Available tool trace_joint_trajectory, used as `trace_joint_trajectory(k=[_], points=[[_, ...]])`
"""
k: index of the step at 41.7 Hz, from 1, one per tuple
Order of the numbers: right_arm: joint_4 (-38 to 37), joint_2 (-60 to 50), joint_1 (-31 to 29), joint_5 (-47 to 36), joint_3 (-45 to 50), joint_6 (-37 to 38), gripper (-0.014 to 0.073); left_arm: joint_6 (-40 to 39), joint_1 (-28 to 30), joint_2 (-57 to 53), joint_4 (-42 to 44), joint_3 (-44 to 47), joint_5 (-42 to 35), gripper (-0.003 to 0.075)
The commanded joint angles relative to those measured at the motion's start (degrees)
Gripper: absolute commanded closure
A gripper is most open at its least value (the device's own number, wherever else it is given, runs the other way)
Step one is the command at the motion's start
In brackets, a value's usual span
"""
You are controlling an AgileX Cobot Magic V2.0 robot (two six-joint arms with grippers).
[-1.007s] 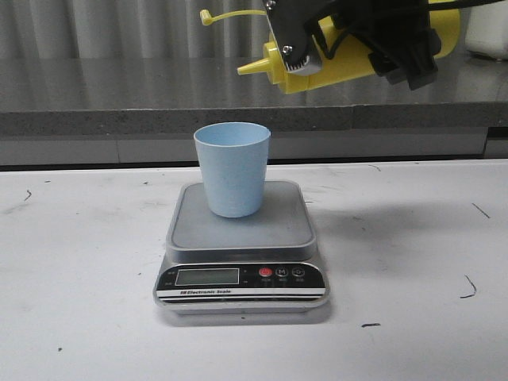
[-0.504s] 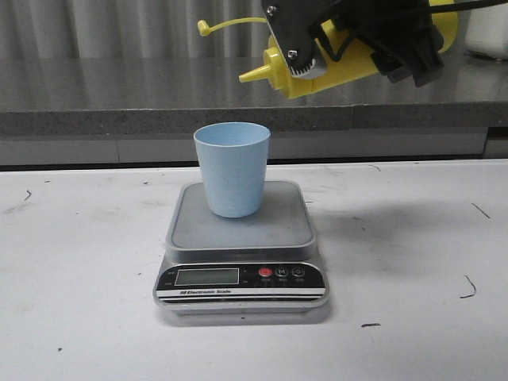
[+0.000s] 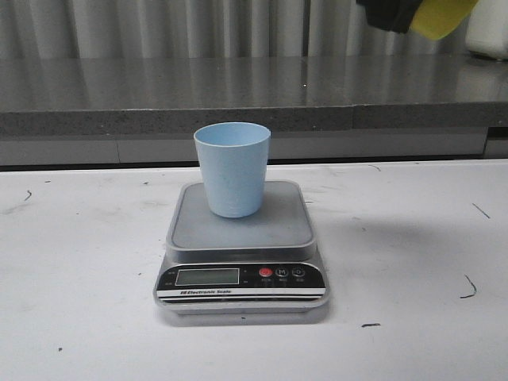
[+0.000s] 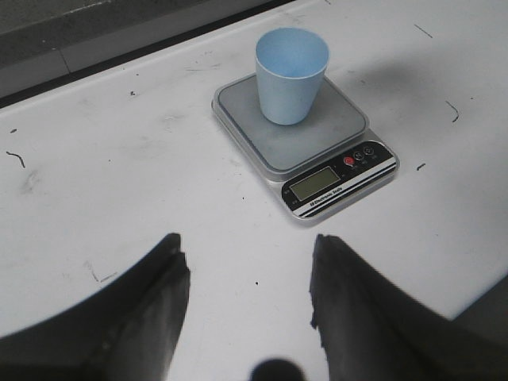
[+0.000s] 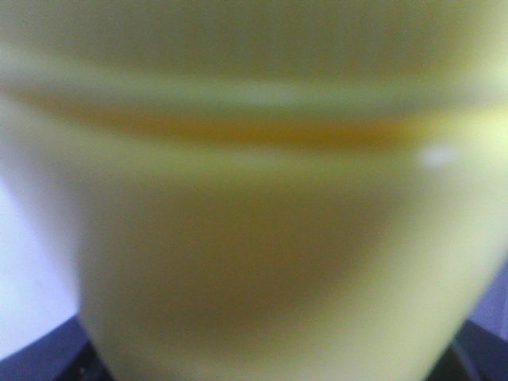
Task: Pour seasoning into cup on scale with both arms
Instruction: 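Turn the yellow bottle upright and lower it back to its spot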
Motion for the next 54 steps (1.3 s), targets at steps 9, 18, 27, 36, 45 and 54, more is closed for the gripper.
trace_joint_trajectory(k=[9, 18, 27, 36, 45, 54], points=[[-3.0, -13.9, -5.5, -16.9, 11.3, 18.8, 0.0235, -0.1, -0.4, 0.2, -0.2, -1.5, -4.4, 0.0365], [-1.9, -17.3, -15.5, -31.9, 23.5, 25.5, 0.0235, -0.1, -0.4, 0.2, -0.2, -1.5, -4.4, 0.0365], [3.6, -17.2, -23.6, -48.8, 32.8, 27.4, 0.0235, -0.1, -0.4, 0.2, -0.2, -1.5, -4.4, 0.0365], [3.9, -15.7, -31.3, -67.7, 41.5, 27.4, 0.0235, -0.1, -0.4, 0.2, -0.2, -1.5, -4.4, 0.0365], [3.9, -9.9, -36.9, -82.4, 44.8, 25.6, 0.0235, -0.1, -0.4, 0.2, -0.2, -1.5, -4.4, 0.0365], [5.2, -1.3, -38.7, -92.1, 44.8, 18.7, 0.0234, -0.1, -0.4, 0.2, -0.2, -1.5, -4.4, 0.0365]])
